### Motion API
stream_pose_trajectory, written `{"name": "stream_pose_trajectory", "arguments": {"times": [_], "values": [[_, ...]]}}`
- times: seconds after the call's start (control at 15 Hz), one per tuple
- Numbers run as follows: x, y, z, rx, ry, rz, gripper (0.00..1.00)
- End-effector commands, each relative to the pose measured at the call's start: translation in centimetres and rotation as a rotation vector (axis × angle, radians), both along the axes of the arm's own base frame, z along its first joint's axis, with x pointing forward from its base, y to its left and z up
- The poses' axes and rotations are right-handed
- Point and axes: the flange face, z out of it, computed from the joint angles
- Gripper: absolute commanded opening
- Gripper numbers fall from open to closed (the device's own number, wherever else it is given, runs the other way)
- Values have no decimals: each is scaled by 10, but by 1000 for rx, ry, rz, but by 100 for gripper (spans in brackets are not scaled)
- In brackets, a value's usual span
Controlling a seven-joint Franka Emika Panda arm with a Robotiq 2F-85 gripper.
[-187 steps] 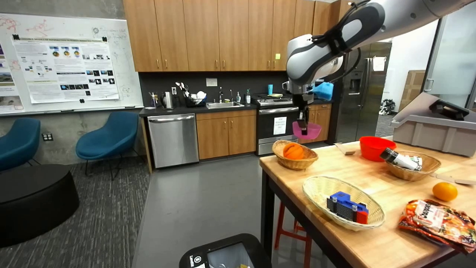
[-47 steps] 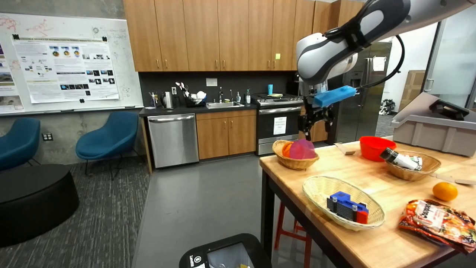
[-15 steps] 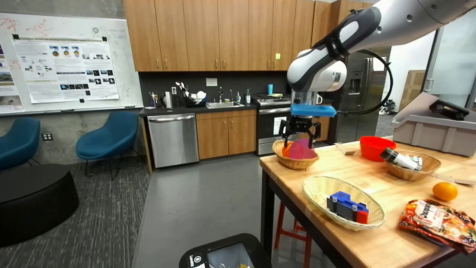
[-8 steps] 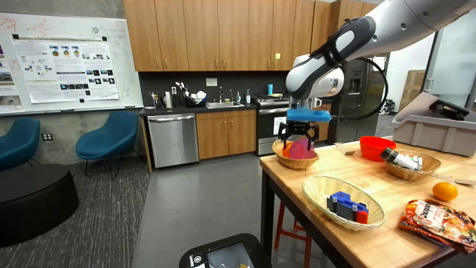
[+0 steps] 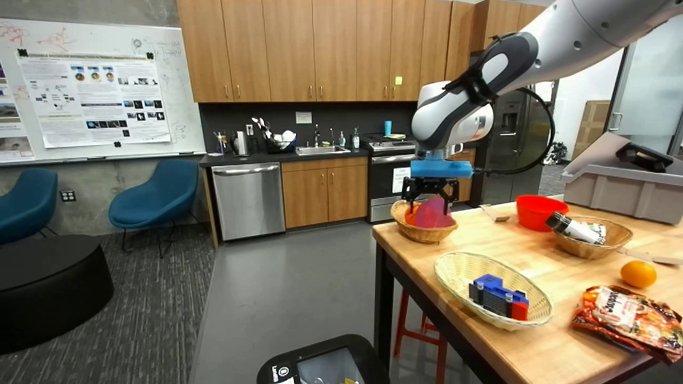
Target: Move the pink bowl to the basket with the plush basketball and then place it back on the table
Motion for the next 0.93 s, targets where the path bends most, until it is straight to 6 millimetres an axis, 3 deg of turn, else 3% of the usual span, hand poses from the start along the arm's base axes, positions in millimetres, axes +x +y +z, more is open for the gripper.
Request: {"name": "stream_pose_trajectory", "arguments": {"times": [0.0,0.6,0.87], "values": [[5,1,4,-32,-18,-22,68],[9,-3,9,-66,-22,-19,0],[8,-6,15,-74,-16,-8,1]]}}
